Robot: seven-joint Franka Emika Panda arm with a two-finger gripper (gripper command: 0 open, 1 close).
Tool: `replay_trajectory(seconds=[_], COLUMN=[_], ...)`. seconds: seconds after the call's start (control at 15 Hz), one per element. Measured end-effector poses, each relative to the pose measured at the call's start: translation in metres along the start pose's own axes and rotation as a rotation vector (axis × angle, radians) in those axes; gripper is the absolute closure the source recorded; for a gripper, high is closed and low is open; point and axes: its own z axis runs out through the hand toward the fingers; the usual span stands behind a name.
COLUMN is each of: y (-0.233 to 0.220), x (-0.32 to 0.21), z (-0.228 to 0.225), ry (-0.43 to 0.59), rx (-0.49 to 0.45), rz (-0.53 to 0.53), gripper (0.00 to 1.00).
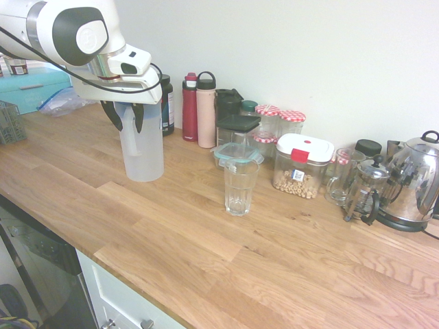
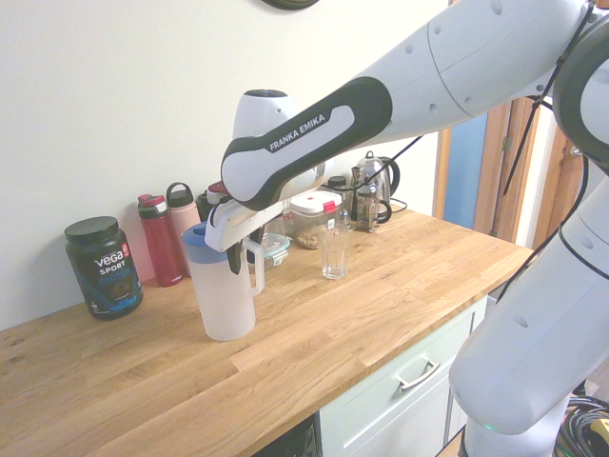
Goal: Pour me some water
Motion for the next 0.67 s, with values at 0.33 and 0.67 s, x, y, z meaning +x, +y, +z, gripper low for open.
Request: replay_trajectory(seconds=[0.33, 0.67], y=[-0.0029, -0.0066], x=[-0.003, -0.0065], z=[0.0006, 0.0001], ry=[-0.004, -0.004], rx=[-0.004, -0.005], rz=[-0.011, -0.022], gripper=[1.0, 1.0])
